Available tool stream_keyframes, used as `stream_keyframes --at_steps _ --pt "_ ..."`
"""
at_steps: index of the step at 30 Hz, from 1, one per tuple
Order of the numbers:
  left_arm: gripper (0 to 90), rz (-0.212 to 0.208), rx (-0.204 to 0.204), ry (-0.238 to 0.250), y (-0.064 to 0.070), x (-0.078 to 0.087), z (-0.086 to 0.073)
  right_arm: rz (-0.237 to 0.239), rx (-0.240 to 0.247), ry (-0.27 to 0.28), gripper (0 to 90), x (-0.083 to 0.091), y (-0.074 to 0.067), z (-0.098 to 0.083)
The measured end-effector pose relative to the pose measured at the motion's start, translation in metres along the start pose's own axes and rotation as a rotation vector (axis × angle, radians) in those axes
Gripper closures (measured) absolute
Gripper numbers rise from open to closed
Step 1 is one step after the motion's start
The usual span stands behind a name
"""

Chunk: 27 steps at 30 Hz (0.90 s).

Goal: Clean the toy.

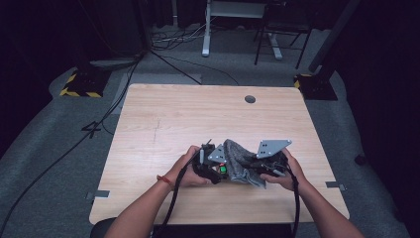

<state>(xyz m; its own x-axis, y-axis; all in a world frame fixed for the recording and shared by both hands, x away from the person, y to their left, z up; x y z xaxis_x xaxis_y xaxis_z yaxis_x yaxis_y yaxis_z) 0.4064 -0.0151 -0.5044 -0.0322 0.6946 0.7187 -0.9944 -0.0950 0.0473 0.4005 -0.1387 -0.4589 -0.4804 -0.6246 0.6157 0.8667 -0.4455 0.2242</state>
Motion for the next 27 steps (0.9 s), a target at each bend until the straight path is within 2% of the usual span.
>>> stream_keyframes --at_steps 3,5,7,10,12,15,18,21,23,27 --pt "33.9 0.021 0.004 -0.027 -0.002 -0.003 0.000 -0.014 0.021 0.013 81.1 0.000 -0.003 0.009" --pt "33.9 0.026 0.012 -0.044 -0.002 -0.006 -0.001 0.000 0.023 0.026 81.1 0.000 -0.005 0.013" --pt "33.9 0.028 0.010 -0.049 -0.002 -0.009 0.000 0.022 0.023 0.039 81.1 -0.001 -0.010 0.017" --pt "34.0 0.022 0.008 -0.043 -0.001 -0.011 0.001 0.010 0.037 0.036 81.0 -0.005 -0.013 0.020" --pt "34.0 0.021 0.002 -0.039 -0.001 -0.010 0.001 -0.005 0.027 0.033 81.0 -0.007 -0.008 0.019" --pt "34.0 0.013 0.004 -0.035 0.001 -0.007 0.001 -0.024 -0.020 0.029 81.1 -0.007 0.006 0.011" --pt "34.0 -0.010 -0.004 -0.011 0.003 -0.005 0.003 -0.044 -0.049 0.004 81.1 -0.007 0.016 -0.002" --pt "34.0 -0.029 -0.001 0.019 0.006 -0.002 0.006 -0.039 -0.078 -0.026 81.1 -0.009 0.021 -0.016" --pt "34.0 -0.031 -0.009 0.033 0.007 0.000 0.008 -0.006 -0.103 -0.036 81.2 -0.011 0.019 -0.024" --pt "34.0 -0.034 -0.015 0.070 0.007 0.006 0.012 0.000 -0.054 -0.104 81.2 -0.021 0.007 -0.034"
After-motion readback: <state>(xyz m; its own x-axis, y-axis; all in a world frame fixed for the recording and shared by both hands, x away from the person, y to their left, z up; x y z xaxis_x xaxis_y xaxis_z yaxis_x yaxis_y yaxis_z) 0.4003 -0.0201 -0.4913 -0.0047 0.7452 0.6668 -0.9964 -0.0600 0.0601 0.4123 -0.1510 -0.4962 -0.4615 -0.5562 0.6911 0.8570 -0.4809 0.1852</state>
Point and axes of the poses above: each handheld gripper's, and its own axes: x roughly backward along the jaws, z roughly out of its top, y roughly to its right, the point moved 8 cm from there along -x, roughly forward along the jaws, and after that the axes turned 10 degrees about -z, right-handed, at the moved point
